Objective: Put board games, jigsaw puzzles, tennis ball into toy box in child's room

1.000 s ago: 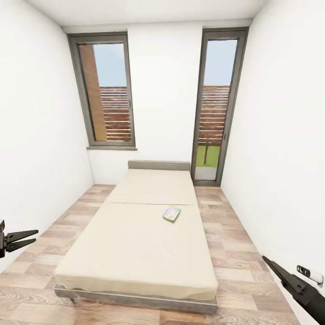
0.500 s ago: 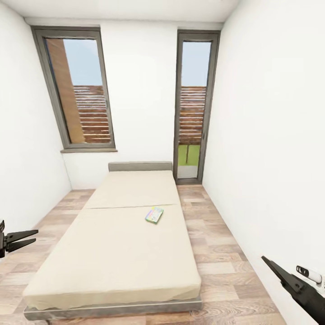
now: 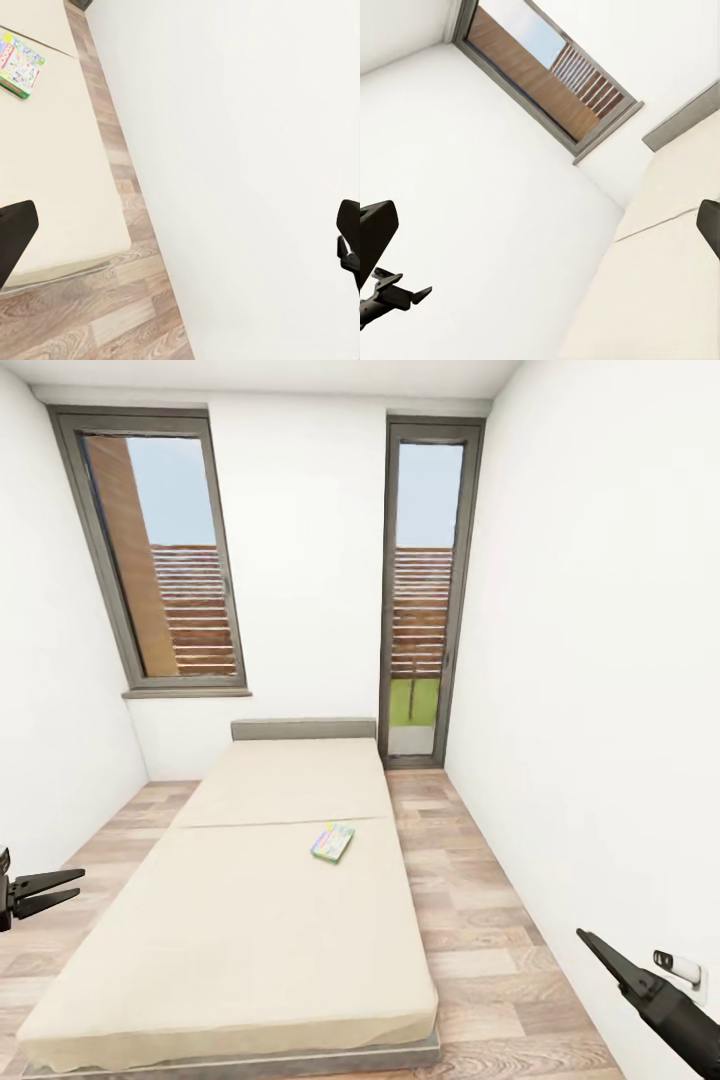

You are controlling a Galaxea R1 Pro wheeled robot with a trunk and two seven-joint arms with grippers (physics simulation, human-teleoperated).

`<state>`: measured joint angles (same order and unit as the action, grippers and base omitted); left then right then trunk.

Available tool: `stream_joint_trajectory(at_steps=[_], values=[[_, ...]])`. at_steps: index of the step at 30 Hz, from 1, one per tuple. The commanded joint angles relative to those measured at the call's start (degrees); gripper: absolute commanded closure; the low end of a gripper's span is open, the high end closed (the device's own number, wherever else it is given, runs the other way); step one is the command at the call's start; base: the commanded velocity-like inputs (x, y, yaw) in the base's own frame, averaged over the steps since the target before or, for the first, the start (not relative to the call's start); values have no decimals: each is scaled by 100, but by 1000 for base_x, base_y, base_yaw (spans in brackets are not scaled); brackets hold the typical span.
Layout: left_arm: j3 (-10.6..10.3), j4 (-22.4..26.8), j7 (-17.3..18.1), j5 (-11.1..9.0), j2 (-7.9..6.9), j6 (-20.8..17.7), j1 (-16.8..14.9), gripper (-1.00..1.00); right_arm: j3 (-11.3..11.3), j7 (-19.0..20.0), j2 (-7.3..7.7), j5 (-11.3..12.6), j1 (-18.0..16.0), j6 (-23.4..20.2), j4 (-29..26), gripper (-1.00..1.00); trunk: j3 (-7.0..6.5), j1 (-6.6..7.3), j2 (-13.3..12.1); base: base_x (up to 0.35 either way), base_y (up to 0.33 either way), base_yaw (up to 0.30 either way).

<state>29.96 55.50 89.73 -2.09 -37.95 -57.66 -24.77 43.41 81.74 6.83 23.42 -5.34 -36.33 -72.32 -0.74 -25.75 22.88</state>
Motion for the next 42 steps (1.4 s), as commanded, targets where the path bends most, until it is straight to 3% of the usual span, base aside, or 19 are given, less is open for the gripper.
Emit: stream_joint_trajectory(at_steps=[1, 11, 22, 26, 30, 35, 42], values=[[1, -2, 27, 9, 3, -61, -2, -100, 1, 10, -3, 9, -2, -55, -1, -100, 3, -4, 4, 150, -45, 2], [1, -4, 27, -8, 30, 147, -2, -100, -33, -89, -19, -1, -2, -39, -25, -100, 4, -4, 4, 165, -115, 1], [5, -4, 27, -18, 63, 299, -2, -100, -91, -501, -30, 4, -2, -25, -30, -100, 4, -4, 4, 39, -28, 0], [3, -4, 27, -27, 74, 314, -2, -100, -255, -744, -24, 4, -7, -42, -65, -100, 4, -4, 4, 56, -52, 0], [3, -4, 27, -24, 115, 321, -2, -100, -559, -955, -24, -12, -10, -68, -317, -100, 5, -4, 4, 68, -65, 0], [0, -4, 27, -22, 199, 324, -2, -100, -898, -1535, -20, -88, -11, -144, -792, -100, 5, -4, 4, 29, -27, 0], [-12, 5, 27, -27, 384, 383, -2, -100, -1046, -2564, -22, -129, -11, -354, -1142, -100, 5, -4, 4, 8, -8, 0]])
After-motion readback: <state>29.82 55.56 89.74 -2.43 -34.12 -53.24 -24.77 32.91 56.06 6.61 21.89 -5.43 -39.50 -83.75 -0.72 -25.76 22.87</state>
